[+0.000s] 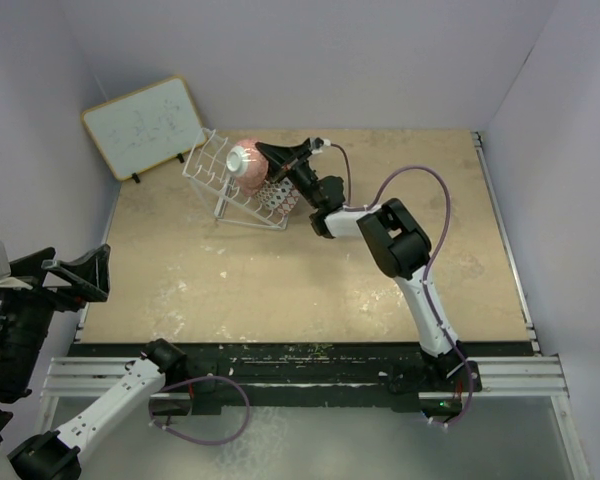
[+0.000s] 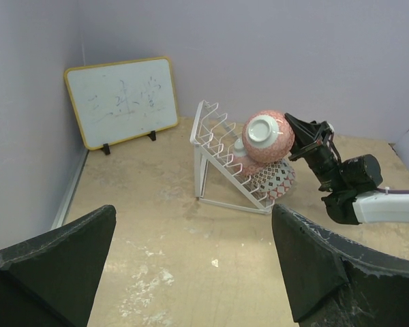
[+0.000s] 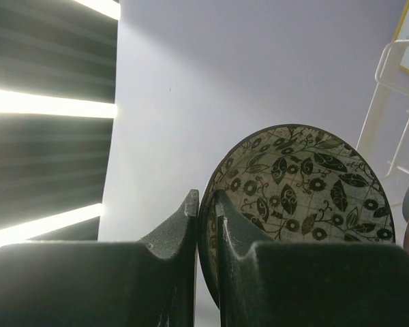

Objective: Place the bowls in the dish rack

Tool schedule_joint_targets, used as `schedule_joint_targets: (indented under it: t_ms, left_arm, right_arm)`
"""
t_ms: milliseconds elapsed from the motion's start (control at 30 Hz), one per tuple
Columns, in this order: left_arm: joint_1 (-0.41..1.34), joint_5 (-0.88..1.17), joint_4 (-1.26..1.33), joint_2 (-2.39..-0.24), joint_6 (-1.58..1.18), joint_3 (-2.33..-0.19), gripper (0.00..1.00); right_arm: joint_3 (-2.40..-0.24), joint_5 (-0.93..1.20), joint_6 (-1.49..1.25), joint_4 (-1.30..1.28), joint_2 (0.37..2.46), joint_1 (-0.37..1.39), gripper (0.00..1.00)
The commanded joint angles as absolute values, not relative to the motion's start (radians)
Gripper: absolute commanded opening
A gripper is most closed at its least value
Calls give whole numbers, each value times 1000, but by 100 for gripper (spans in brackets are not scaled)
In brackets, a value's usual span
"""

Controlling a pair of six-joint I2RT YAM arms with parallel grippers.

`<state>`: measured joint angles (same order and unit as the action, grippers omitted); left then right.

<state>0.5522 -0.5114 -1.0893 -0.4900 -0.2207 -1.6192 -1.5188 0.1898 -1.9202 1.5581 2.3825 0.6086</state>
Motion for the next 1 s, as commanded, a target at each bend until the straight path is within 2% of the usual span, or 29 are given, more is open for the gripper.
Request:
schedule_joint_targets:
  t_ms: [0,467,967]
  left_arm:
    - [557,-525,-1089,-488,-212,-1641,99]
    - [558,-532,-1096,-477,-213,-1639,99]
    - [561,-541,-1106,-473,-217,-1643,99]
  right_arm:
    - [-1574,118,-1944,1688,2356,619,12]
    - [-1565,-4,-2010,1644,2400,669,11]
    - [-1491,-92,-1945,1546,2334,683,11]
